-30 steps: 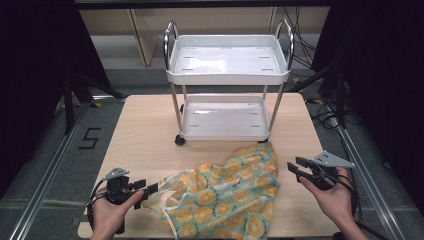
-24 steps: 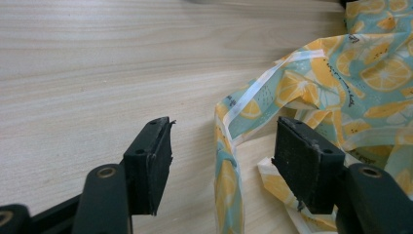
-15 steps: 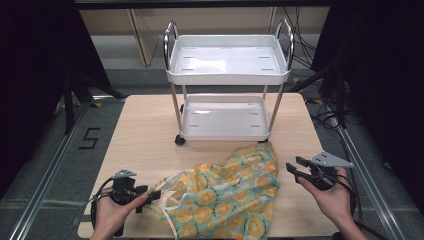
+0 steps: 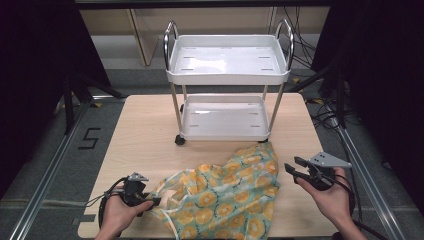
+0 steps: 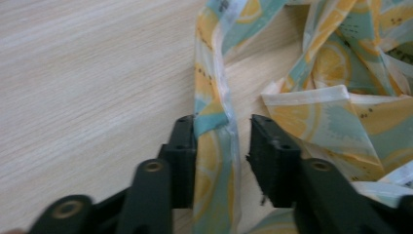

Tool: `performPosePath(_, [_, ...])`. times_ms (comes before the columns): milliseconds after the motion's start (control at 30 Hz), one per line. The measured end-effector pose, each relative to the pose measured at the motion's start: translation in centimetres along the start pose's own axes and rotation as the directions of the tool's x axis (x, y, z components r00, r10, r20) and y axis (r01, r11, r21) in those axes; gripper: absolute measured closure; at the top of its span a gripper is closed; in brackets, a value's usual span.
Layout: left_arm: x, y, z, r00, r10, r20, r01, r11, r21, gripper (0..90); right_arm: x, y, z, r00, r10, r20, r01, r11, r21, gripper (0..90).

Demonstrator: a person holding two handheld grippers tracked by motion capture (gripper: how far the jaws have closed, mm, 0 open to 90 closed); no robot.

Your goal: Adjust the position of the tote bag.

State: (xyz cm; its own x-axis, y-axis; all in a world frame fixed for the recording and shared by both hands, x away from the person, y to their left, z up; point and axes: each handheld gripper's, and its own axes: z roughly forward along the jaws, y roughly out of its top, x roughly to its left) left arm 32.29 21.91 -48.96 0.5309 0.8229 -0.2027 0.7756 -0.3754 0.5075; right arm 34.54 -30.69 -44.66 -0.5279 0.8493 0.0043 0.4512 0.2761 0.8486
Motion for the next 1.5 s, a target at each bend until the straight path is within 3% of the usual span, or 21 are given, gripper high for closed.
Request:
performPosePath(67, [-0.1, 0.2, -0.1, 0.9998, 0.007, 0.017, -0.007, 0.9999, 0.011, 72.7, 0.1, 0.0, -0.1, 0.9999, 0.004, 0.015, -0.005, 1.0, 0.006, 52.6])
performPosePath(133, [-0.2, 0.4, -0.3, 0.9982, -0.021, 0.056, 0.022, 0.9996, -0.018, 83.3, -0.1, 0.0, 0.0, 0.9999, -0.009, 0.005, 0.009, 1.0, 0.004, 52.5])
performPosePath(267, [-0.4, 0.9, -1.6, 0.985, -0.073, 0.156, 0.089, 0.9914, -0.095, 88.4, 0.1, 0.2, -0.3, 0.9999, 0.009, 0.014, -0.009, 1.0, 0.01, 52.4])
performPosePath(300, [-0.7, 1.2, -1.8, 0.975, -0.107, 0.195, 0.134, 0.9822, -0.132, 88.7, 0.2, 0.3, -0.3, 0.9999, 0.005, 0.011, -0.005, 1.0, -0.003, 52.4])
performPosePath(400, [-1.0, 2.0, -3.2, 0.9483, -0.121, 0.293, 0.179, 0.9679, -0.177, 89.0, 0.4, 0.9, -0.5, 0.9999, -0.013, 0.009, 0.013, 1.0, -0.015, 52.4])
performPosePath(533, [-1.5, 3.8, -5.3, 0.916, -0.119, 0.383, 0.229, 0.9389, -0.257, 89.2, 1.2, 2.2, -1.0, 0.9992, -0.04, 0.002, 0.04, 0.999, -0.033, 52.4])
performPosePath(600, [-1.7, 4.9, -6.5, 0.9129, -0.097, 0.397, 0.227, 0.9276, -0.296, 89.2, 1.2, 2.5, -1.0, 0.9974, -0.071, 0.007, 0.071, 0.996, -0.053, 52.3])
performPosePath(633, [-1.9, 5.4, -7.1, 0.9146, -0.087, 0.395, 0.224, 0.922, -0.316, 89.2, 1.6, 2.7, -1.0, 0.9983, -0.058, -0.002, 0.058, 0.997, -0.051, 52.2])
performPosePath(667, [-2.1, 5.9, -7.7, 0.9182, -0.069, 0.39, 0.212, 0.918, -0.335, 89.2, 1.6, 3.1, -1.1, 0.9958, -0.091, 0.0, 0.091, 0.993, -0.071, 52.3])
performPosePath(767, [-2.8, 7.5, -9.6, 0.9237, -0.028, 0.382, 0.193, 0.8945, -0.403, 89.2, 2.3, 3.9, -1.5, 0.9959, -0.088, -0.02, 0.086, 0.994, -0.067, 52.2])
performPosePath(800, [-3.2, 8.2, -10.2, 0.9269, -0.019, 0.375, 0.19, 0.8847, -0.425, 89.2, 2.3, 4.3, -1.4, 0.9925, -0.121, -0.018, 0.119, 0.988, -0.098, 52.3])
performPosePath(933, [-4.4, 9.9, -11.0, 0.9322, 0.027, 0.361, 0.148, 0.8807, -0.45, 89.2, 4.0, 6.3, -1.9, 0.9869, -0.142, -0.076, 0.131, 0.982, -0.133, 52.3])
performPosePath(967, [-4.8, 10.4, -10.8, 0.9296, 0.035, 0.367, 0.145, 0.8797, -0.453, 89.2, 4.0, 6.3, -1.9, 0.9869, -0.142, -0.076, 0.131, 0.982, -0.133, 52.3])
performPosePath(1067, [-6.0, 11.6, -9.9, 0.9272, 0.058, 0.37, 0.115, 0.8968, -0.427, 89.2, 5.1, 7.5, -1.9, 0.9739, -0.189, -0.125, 0.17, 0.974, -0.152, 52.2])
performPosePath(1167, [-7.4, 12.6, -8.6, 0.9192, 0.089, 0.384, 0.086, 0.9048, -0.417, 89.2, 6.6, 8.2, -1.8, 0.9608, -0.202, -0.19, 0.171, 0.971, -0.166, 52.2])
performPosePath(1200, [-7.9, 13.1, -8.2, 0.9127, 0.108, 0.394, 0.071, 0.9073, -0.414, 89.2, 7.1, 8.4, -1.7, 0.9524, -0.219, -0.212, 0.184, 0.968, -0.174, 52.1])
performPosePath(1333, [-9.1, 14.1, -7.2, 0.9107, 0.138, 0.389, 0.036, 0.9121, -0.408, 89.2, 9.7, 9.0, -1.4, 0.924, -0.244, -0.294, 0.203, 0.965, -0.165, 52.0])
performPosePath(1367, [-9.4, 14.2, -7.0, 0.9127, 0.141, 0.384, 0.029, 0.914, -0.405, 89.2, 9.7, 9.0, -1.4, 0.924, -0.244, -0.294, 0.203, 0.965, -0.165, 52.0])
performPosePath(1400, [-9.6, 14.3, -6.9, 0.915, 0.139, 0.379, 0.028, 0.9139, -0.405, 89.2, 10.0, 9.1, -1.2, 0.9121, -0.27, -0.309, 0.225, 0.959, -0.174, 52.0])
performPosePath(1433, [-9.7, 14.4, -6.8, 0.911, 0.143, 0.387, 0.027, 0.9146, -0.403, 89.2, 10.5, 9.0, -1.1, 0.9143, -0.256, -0.314, 0.209, 0.962, -0.174, 52.0])
performPosePath(1500, [-9.9, 14.6, -6.7, 0.9096, 0.153, 0.386, 0.019, 0.9134, -0.407, 89.3, 10.9, 9.2, -0.7, 0.8983, -0.283, -0.336, 0.233, 0.955, -0.181, 51.8])
